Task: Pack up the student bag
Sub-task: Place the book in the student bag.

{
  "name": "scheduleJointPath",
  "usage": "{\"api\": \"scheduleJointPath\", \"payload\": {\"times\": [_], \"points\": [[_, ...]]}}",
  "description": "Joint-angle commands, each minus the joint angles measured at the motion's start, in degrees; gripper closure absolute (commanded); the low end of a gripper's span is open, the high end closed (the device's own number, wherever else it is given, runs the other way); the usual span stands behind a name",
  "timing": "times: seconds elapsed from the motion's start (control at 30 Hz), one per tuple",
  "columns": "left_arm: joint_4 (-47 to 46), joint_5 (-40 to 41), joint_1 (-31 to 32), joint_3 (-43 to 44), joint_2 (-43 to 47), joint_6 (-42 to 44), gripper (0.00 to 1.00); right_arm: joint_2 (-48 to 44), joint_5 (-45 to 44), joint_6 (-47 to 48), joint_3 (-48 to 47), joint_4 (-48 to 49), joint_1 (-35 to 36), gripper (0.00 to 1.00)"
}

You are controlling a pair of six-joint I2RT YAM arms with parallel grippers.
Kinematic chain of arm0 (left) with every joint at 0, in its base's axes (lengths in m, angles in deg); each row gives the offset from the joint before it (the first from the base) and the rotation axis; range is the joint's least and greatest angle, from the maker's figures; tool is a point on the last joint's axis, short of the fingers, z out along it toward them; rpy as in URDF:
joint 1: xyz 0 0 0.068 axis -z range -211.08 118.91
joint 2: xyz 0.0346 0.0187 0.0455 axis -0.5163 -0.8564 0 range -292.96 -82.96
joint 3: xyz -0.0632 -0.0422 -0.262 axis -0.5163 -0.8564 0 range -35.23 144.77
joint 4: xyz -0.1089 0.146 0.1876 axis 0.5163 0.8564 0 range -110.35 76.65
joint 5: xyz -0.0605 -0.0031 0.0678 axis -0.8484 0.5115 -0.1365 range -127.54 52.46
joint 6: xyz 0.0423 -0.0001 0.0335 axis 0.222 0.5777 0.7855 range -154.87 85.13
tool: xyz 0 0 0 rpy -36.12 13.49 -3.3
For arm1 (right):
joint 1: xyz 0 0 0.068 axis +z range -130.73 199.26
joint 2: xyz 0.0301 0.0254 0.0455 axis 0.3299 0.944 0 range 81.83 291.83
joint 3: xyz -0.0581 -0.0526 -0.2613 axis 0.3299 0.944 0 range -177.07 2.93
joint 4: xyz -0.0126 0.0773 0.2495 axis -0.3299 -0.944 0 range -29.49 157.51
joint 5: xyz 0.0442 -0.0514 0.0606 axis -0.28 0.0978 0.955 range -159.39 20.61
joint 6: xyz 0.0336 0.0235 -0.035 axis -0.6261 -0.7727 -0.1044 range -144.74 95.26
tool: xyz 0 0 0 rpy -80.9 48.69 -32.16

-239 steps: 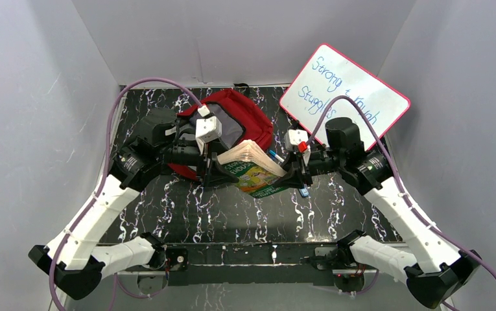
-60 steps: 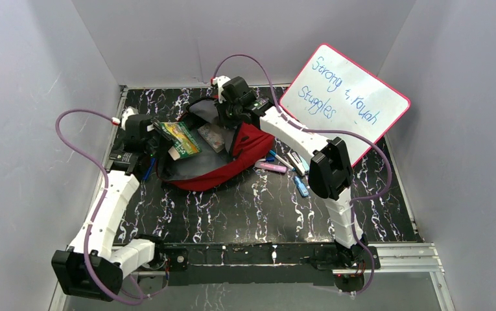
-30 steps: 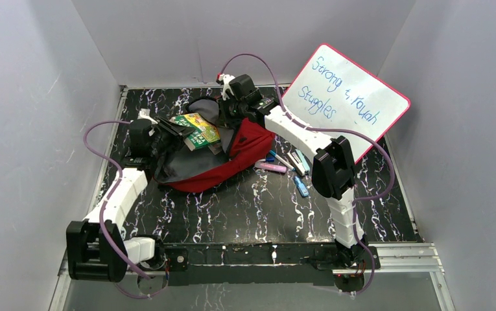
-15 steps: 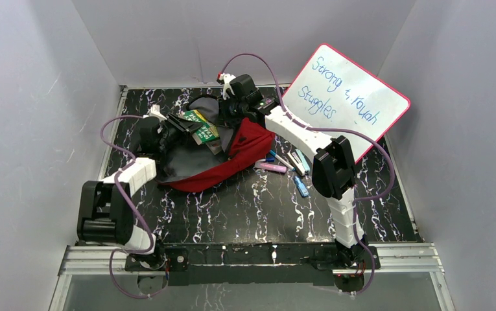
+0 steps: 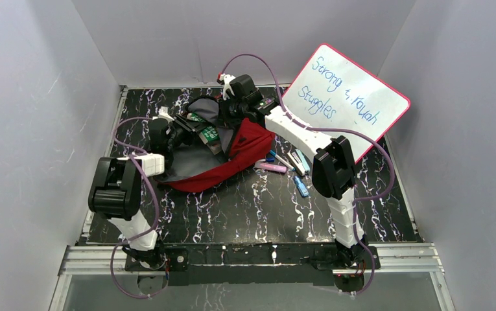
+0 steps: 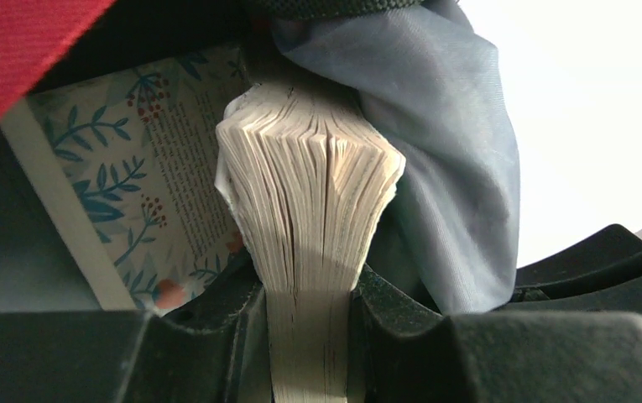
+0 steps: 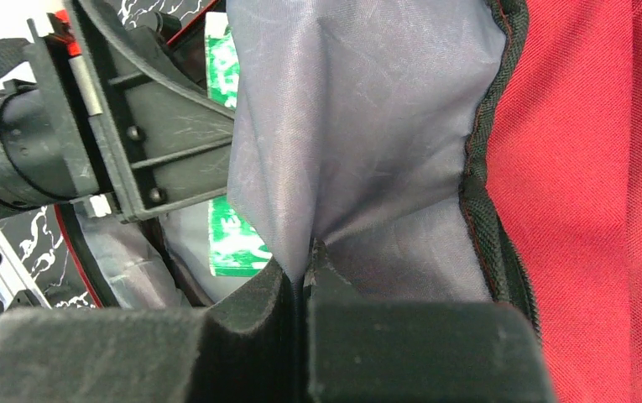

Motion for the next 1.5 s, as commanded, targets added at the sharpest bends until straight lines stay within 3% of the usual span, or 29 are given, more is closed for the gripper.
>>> {"api": "scheduleJointPath", "payload": {"times": [0.0, 0.53, 0.9, 1.07, 1.17, 1.47], "points": [[-9.54, -0.08, 2.78, 4.35, -2.19, -0.85, 1.00, -4.71, 2.12, -1.21, -0.84, 2.18, 0.50, 1.00], [-5.62, 4.83, 5.73, 9.47, -13.36, 0.13, 0.99, -5.70, 2.78, -0.96, 1.69, 2.31, 0.53, 1.00], [11.59, 5.92, 5.73, 12.72, -8.52, 6.44, 0.46, -6.04, 2.43, 0.19, 2.93, 2.49, 0.52, 1.00], [20.26, 6.17, 5.73, 13.81, -4.85, 9.54, 0.32, -5.87, 2.42, 0.32, 3.28, 2.53, 0.54, 1.00], [25.69, 6.52, 5.73, 14.82, -1.83, 11.82, 0.26, -5.88, 1.85, 0.61, 3.37, 2.54, 0.52, 1.00], [46.53, 9.00, 5.73, 13.09, 13.79, 20.17, 0.24, -5.81, -1.25, 2.74, 2.37, 0.82, 0.52, 1.00]]}}
